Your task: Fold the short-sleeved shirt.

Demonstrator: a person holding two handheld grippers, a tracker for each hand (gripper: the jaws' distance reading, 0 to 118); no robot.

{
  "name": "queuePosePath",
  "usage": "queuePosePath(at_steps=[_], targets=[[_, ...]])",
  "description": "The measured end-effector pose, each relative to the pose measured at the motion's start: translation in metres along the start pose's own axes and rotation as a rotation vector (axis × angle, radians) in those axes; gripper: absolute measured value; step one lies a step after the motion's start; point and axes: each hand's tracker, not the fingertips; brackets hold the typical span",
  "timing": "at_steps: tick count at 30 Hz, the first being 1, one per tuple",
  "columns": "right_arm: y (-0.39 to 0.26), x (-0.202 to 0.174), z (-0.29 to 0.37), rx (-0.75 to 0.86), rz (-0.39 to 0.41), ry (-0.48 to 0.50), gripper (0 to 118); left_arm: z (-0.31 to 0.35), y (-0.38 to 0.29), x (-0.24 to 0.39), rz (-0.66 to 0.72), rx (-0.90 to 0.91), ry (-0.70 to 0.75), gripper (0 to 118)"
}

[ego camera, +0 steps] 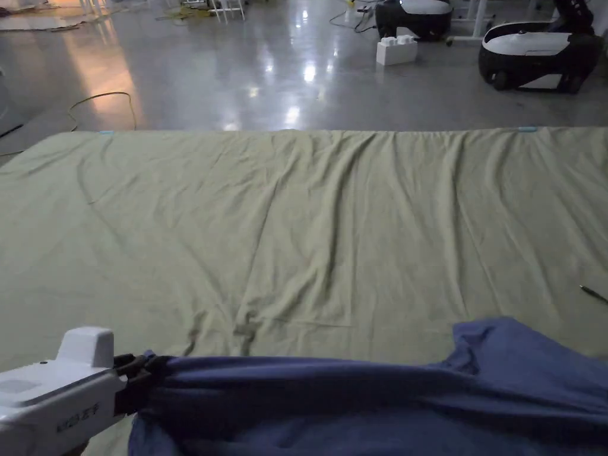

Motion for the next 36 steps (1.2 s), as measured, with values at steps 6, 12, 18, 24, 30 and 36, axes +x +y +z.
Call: queuePosePath(at_steps=[6,12,18,24,30,36], targets=[[-0.079,-0.009,0.081,0.029,-0.089,-0.020,4,0.057,-0.070,-0.006,0.022,-0.045,-0.023,7],[-0.126,-0.014,0.071,-0.021,-0.123,-0.036,4,0.036,-0.122,-0.004,0.093,-0.093,-0.015,7],[-0.132,-0.006,0.065,-0.037,-0.127,-0.037,4,0.042,-0.132,-0.012,0.192,-0.042,-0.023,7],[-0.129,-0.016,0.075,-0.032,-0.061,-0.060,21,0.048,-0.126,-0.008,0.110,-0.049,0.060,87],[-0.132,-0.030,0.126,0.099,-0.061,-0.049,80,0.123,-0.108,0.028,-0.027,0.136,0.078,95],[-0.122,-0.094,0.183,0.357,0.022,0.016,81,0.213,-0.091,0.093,-0.124,0.401,0.065,95]])
